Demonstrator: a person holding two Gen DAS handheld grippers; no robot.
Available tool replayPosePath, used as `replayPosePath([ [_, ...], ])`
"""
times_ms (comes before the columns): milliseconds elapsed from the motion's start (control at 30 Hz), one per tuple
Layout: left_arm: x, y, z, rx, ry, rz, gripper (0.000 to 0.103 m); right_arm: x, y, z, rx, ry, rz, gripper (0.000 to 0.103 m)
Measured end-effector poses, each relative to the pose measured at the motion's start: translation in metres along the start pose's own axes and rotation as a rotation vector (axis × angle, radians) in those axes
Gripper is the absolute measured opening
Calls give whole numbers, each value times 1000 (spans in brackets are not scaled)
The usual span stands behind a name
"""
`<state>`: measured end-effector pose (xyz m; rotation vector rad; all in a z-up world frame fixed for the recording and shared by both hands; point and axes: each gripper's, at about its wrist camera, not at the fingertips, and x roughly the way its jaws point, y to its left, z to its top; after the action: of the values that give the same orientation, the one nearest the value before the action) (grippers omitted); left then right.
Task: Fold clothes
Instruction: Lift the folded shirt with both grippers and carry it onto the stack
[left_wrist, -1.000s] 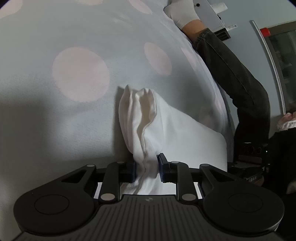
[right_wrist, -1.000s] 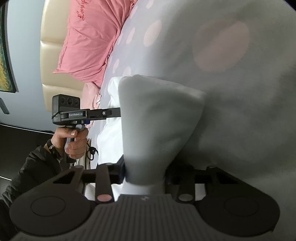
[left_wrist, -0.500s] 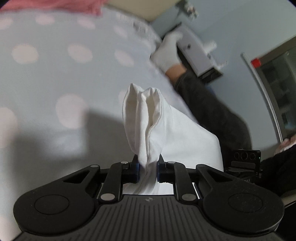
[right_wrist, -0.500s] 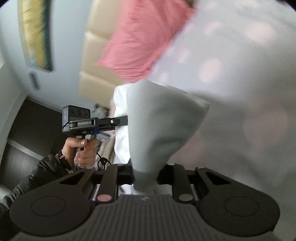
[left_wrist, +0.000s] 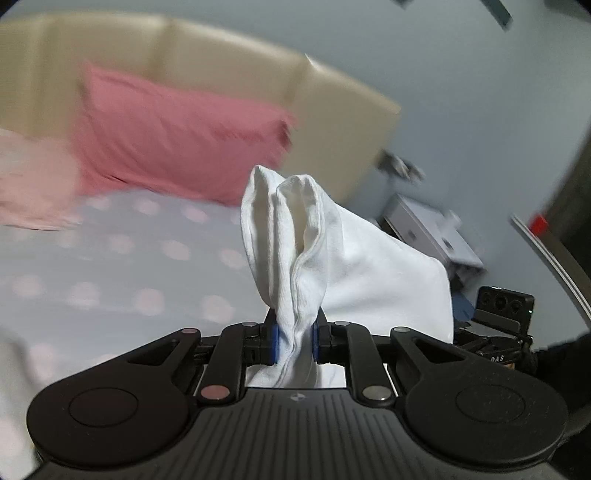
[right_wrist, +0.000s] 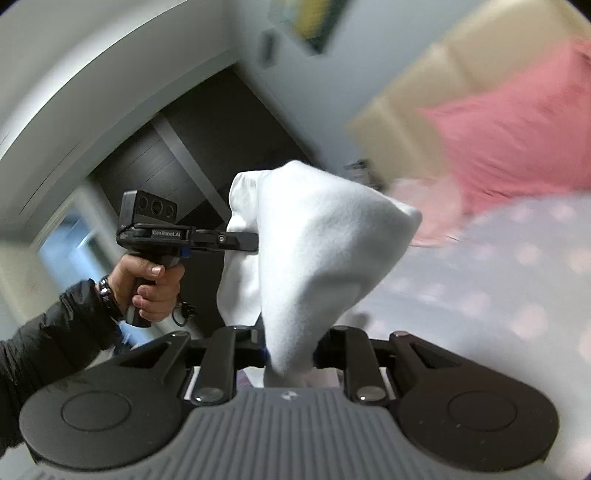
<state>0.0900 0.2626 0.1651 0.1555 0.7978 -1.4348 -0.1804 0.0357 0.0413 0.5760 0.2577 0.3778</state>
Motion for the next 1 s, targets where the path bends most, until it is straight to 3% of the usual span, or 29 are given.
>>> replayPosePath([
  [133,-103,-50,-37,-77,-143,170,14,19,53,32,-127,83,157,22],
  [267,-200,-101,-85,-184,-245,337,14,46,104,53,-145,212,364,22],
  [500,-321,-177,-207,-497,-398,620,14,132,193,38,-131,535,671,22],
  [700,-358,-217,-336,-839,-530,747,14,195,265,-29,-173,852,836,22],
  [833,-355,-219,-416,-1044,-619,743,14,239,290,-76,-189,1049,885,22],
  [1000,-348,-197,-477,-1190,-671,711,14,282,310,-129,-233,1239,895,23],
])
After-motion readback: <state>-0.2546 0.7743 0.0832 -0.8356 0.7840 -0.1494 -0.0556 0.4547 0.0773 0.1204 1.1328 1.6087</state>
